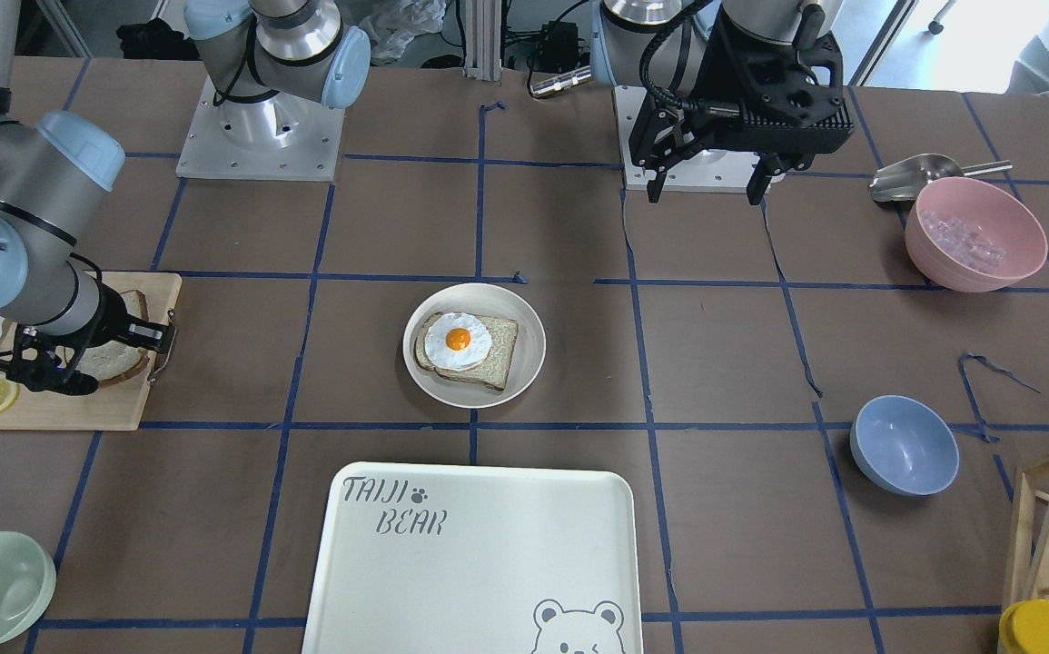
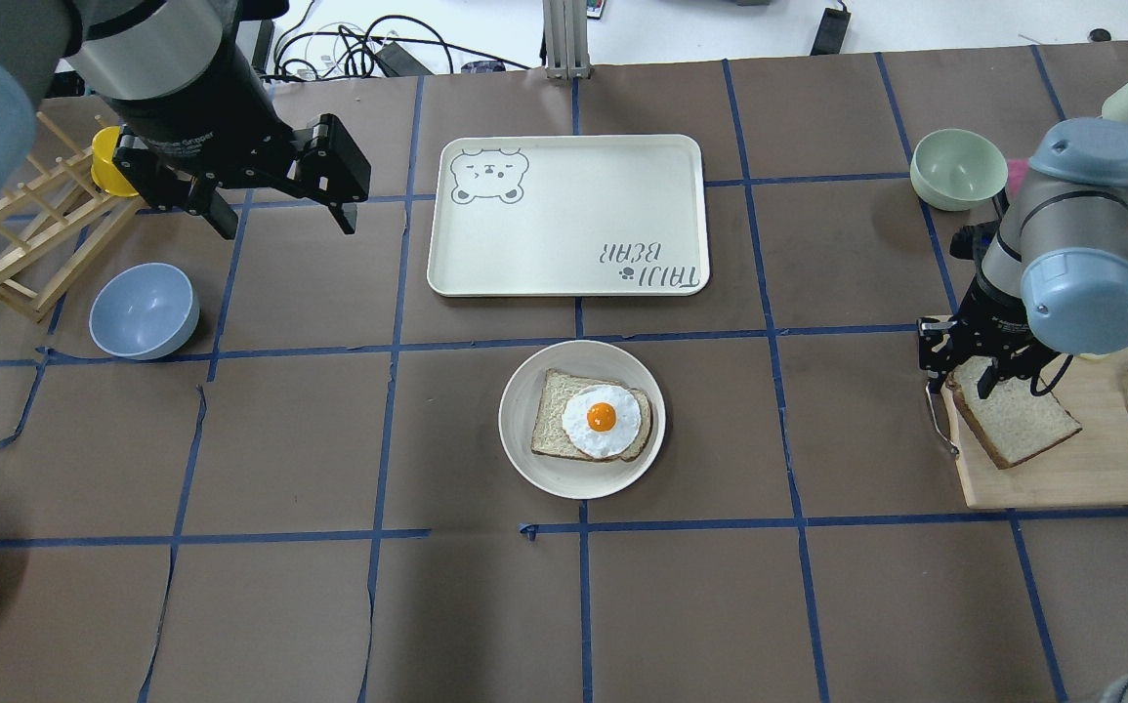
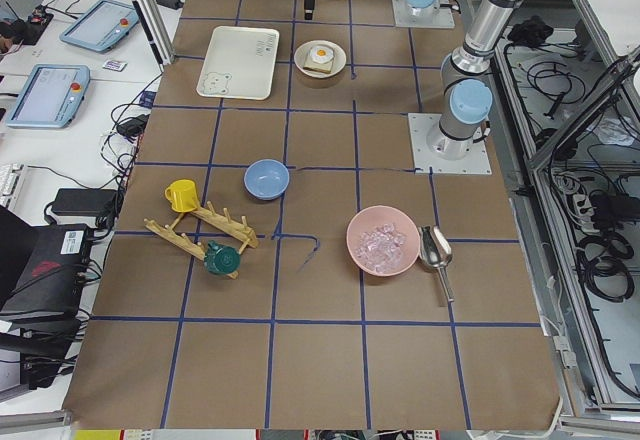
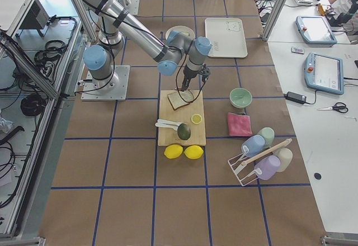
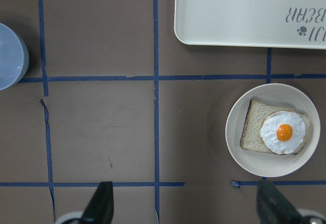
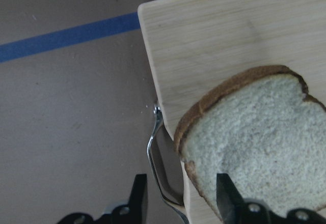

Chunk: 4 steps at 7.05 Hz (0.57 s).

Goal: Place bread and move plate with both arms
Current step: 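Close the right gripper on the bread slice's edge and lift it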

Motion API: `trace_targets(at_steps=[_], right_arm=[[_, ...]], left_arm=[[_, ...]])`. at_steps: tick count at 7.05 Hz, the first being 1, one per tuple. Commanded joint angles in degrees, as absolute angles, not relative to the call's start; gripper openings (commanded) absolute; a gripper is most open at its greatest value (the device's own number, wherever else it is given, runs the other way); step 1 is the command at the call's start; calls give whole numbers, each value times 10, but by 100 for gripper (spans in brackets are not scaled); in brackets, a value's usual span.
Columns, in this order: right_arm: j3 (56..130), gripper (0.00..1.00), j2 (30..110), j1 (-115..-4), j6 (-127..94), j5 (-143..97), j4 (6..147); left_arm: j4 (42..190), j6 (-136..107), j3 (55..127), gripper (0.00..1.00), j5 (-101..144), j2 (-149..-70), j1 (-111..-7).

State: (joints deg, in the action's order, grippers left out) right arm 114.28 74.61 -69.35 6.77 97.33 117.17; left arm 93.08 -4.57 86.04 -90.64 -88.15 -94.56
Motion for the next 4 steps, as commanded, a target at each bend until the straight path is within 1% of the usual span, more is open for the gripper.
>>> trace_targets(at_steps=[1,3,4], right_arm=[[1142,56,735,-693,61,973,1195],[1141,55,735,-693,47,973,1194],[1141,52,735,-693,47,972,1195]], left_arm=[[931,-46,860,100,-906,-882,-945],[930,-45,860,100,-906,-882,-944],[930,-46,860,100,-906,-882,-944]])
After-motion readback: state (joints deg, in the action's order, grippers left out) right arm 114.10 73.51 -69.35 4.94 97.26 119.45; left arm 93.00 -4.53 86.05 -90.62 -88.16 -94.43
